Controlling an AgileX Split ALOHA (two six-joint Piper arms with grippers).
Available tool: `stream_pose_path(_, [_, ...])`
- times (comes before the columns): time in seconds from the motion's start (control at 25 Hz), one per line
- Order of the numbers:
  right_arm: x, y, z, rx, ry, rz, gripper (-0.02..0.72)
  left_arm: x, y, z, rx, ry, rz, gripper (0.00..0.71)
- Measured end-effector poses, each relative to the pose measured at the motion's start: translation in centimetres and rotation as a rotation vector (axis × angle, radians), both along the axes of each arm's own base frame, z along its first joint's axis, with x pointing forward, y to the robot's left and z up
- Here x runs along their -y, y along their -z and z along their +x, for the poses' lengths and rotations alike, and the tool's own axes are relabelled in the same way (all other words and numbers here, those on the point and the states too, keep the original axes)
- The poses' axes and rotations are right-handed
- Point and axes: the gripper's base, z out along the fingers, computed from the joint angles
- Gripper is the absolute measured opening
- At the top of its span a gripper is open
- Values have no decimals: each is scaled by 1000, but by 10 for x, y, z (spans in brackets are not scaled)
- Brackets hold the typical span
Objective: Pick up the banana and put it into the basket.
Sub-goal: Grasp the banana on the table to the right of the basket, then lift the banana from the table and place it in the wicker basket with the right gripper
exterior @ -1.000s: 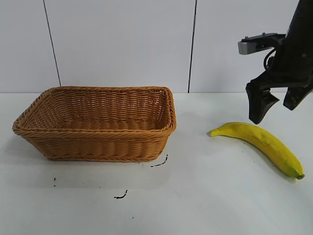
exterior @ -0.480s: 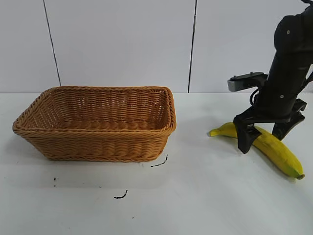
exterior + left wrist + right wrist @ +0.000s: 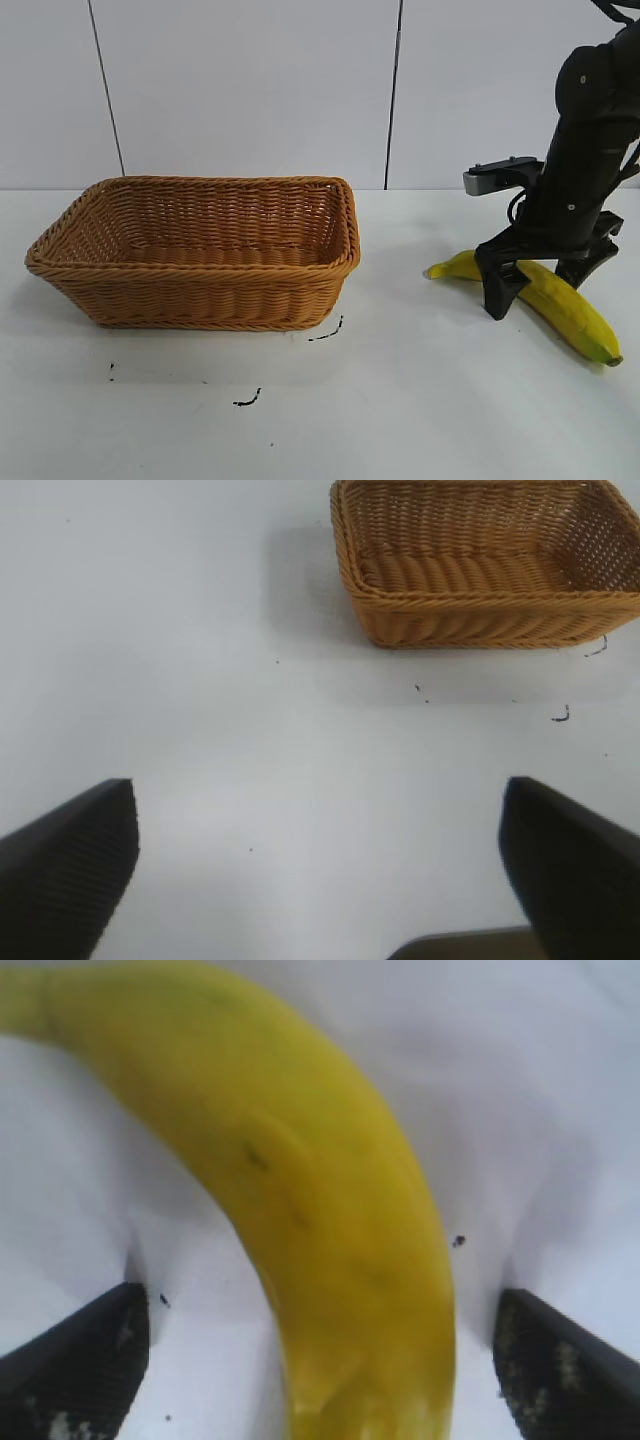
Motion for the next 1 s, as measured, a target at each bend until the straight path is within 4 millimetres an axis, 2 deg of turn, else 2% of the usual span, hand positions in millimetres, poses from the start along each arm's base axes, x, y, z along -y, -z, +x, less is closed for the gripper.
stream_pose_path(0.2, [0,-20,9,-27,14,-7,314,0,0,0,0,0,0,695])
stream_pose_path(0.44, [-3,-73,23,-100,30,0,314,0,0,0,0,0,0,695])
stream_pose_path(0.6, [-5,-110,38,10,33,25,314,0,0,0,0,0,0,695])
stream_pose_path(0.76, [-11,-137,47,99,30,59,314,0,0,0,0,0,0,695])
stream_pose_path(0.88, [-25,-157,50,166,-1,68,314,0,0,0,0,0,0,695])
stream_pose_path(1.0, [-54,-171,49,216,-84,67,314,0,0,0,0,0,0,695])
